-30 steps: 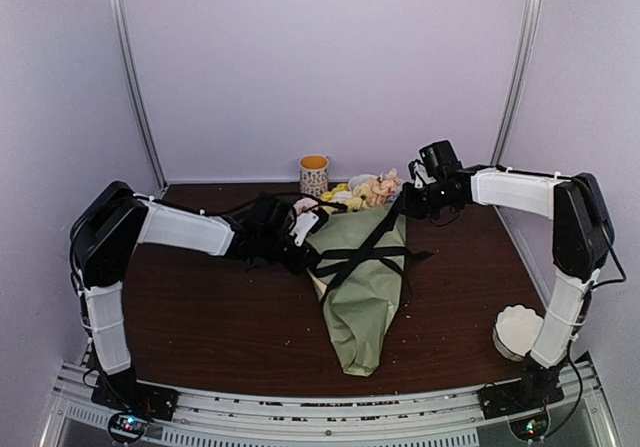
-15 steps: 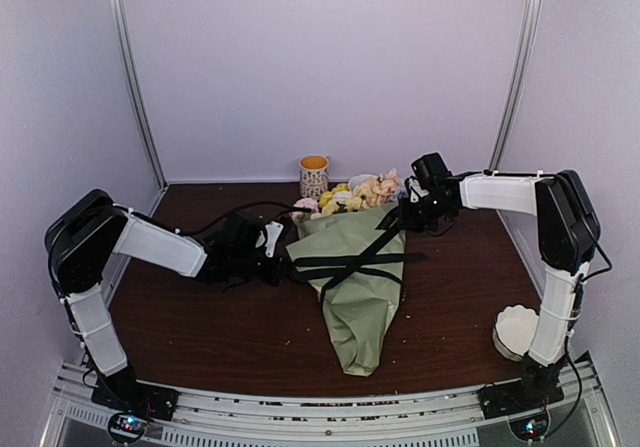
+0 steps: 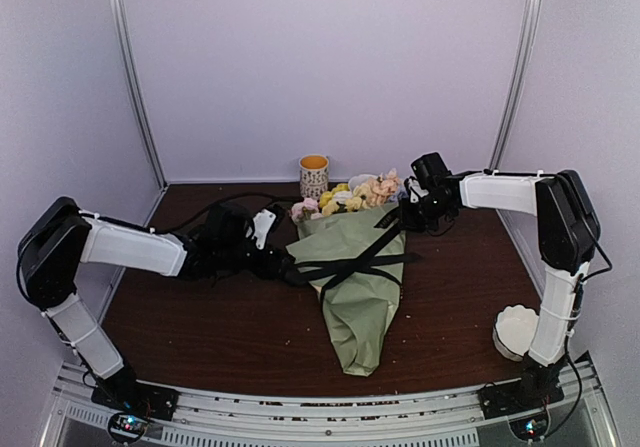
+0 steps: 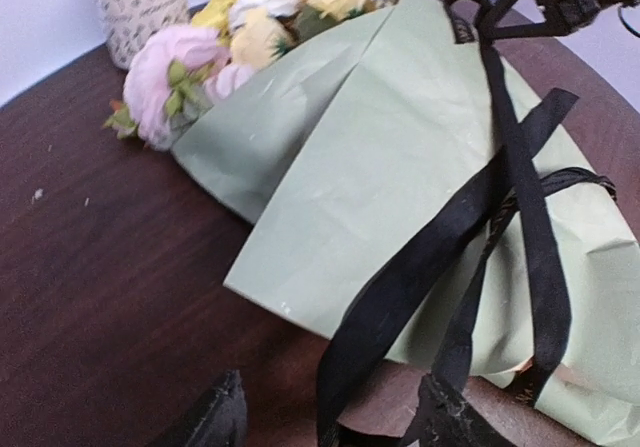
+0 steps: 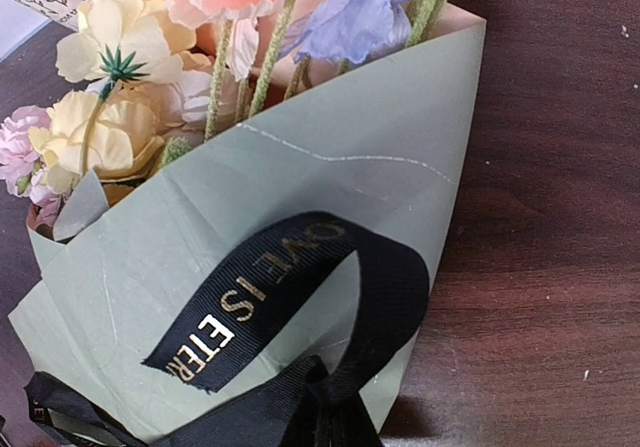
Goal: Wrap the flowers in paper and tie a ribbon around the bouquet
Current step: Cross the ribbon over the folded bouquet.
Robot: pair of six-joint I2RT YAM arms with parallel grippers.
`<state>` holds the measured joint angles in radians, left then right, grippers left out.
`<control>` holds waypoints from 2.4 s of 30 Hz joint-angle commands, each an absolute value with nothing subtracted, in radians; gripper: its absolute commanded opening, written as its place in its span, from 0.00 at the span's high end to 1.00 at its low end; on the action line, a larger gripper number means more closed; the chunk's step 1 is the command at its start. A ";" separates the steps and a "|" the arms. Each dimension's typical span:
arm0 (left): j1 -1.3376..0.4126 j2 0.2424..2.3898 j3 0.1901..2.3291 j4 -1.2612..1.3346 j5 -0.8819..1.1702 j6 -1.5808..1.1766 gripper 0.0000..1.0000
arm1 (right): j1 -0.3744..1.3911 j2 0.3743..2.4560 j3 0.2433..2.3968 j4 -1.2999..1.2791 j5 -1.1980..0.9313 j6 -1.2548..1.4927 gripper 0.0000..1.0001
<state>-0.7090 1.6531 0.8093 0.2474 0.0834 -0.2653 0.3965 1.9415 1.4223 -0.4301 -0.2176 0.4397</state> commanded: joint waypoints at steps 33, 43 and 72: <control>-0.821 2.047 1.515 -0.403 0.290 0.364 1.00 | 0.411 1.856 1.427 -0.445 -0.288 0.426 1.00; -0.820 1.904 1.393 -0.247 0.415 0.331 1.00 | 0.495 1.791 1.324 -0.408 -0.409 0.328 1.00; -0.806 1.986 1.391 -0.089 0.477 0.162 1.00 | 0.515 1.643 1.147 -0.450 -0.483 0.270 0.53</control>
